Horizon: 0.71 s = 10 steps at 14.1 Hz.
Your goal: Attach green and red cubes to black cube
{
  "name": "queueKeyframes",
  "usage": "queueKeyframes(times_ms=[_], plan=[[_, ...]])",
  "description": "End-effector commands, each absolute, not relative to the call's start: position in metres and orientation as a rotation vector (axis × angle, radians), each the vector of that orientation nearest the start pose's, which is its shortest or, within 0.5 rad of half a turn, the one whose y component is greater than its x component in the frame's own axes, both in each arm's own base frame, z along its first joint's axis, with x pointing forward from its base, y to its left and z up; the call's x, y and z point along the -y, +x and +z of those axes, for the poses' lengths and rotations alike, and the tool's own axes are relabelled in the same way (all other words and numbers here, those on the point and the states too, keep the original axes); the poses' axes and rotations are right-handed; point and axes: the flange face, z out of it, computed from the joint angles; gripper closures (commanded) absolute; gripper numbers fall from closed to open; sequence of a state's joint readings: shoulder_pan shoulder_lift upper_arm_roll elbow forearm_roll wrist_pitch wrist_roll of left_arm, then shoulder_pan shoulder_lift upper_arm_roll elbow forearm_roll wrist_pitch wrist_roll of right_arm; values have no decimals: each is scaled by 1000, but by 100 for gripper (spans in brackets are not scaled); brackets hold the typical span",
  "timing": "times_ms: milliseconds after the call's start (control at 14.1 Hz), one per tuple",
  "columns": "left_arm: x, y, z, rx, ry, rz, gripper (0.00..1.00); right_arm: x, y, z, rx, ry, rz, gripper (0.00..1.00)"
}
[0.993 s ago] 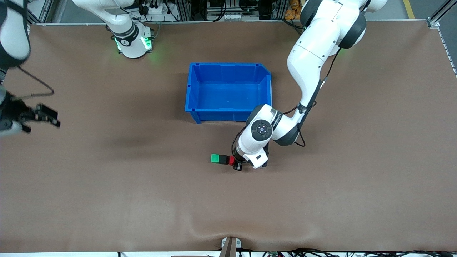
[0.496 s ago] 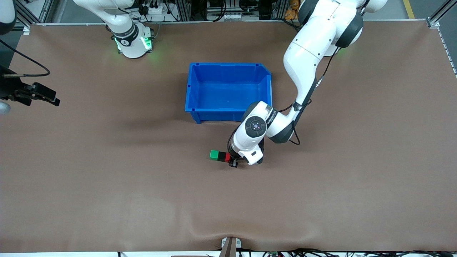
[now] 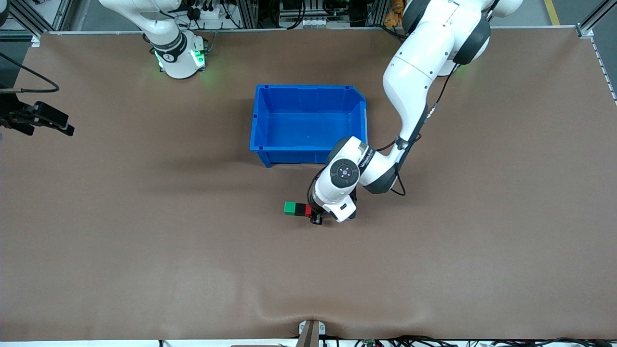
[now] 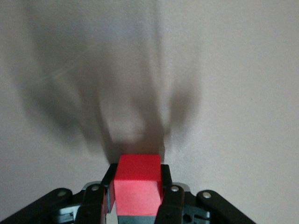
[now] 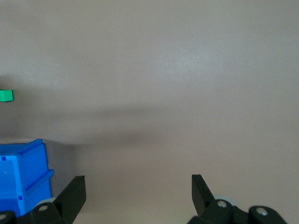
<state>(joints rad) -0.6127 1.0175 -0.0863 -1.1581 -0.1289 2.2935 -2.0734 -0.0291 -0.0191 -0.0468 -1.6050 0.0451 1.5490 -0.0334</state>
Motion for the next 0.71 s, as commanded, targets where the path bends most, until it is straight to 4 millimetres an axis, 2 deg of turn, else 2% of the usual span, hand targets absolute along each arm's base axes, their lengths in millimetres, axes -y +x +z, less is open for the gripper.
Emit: queueKeyframes(times_ms=[0,284,426,496,638], plan=[[478,605,183,2253,-2327,254,100,35,544,627,-86,-3087,46,0],[471,612,183,2312,-2278,228,100,33,546,636,-91,-3075,19,0],[470,613,184,2312,-2280,225,97,41,545,637,-114,-3073,16,0],[468,615,184,2309,-2283,215,62,41,546,638,-116,-3071,7,0],[467,617,192,2308,-2299,204,8,39,545,637,-111,-3071,14,0]])
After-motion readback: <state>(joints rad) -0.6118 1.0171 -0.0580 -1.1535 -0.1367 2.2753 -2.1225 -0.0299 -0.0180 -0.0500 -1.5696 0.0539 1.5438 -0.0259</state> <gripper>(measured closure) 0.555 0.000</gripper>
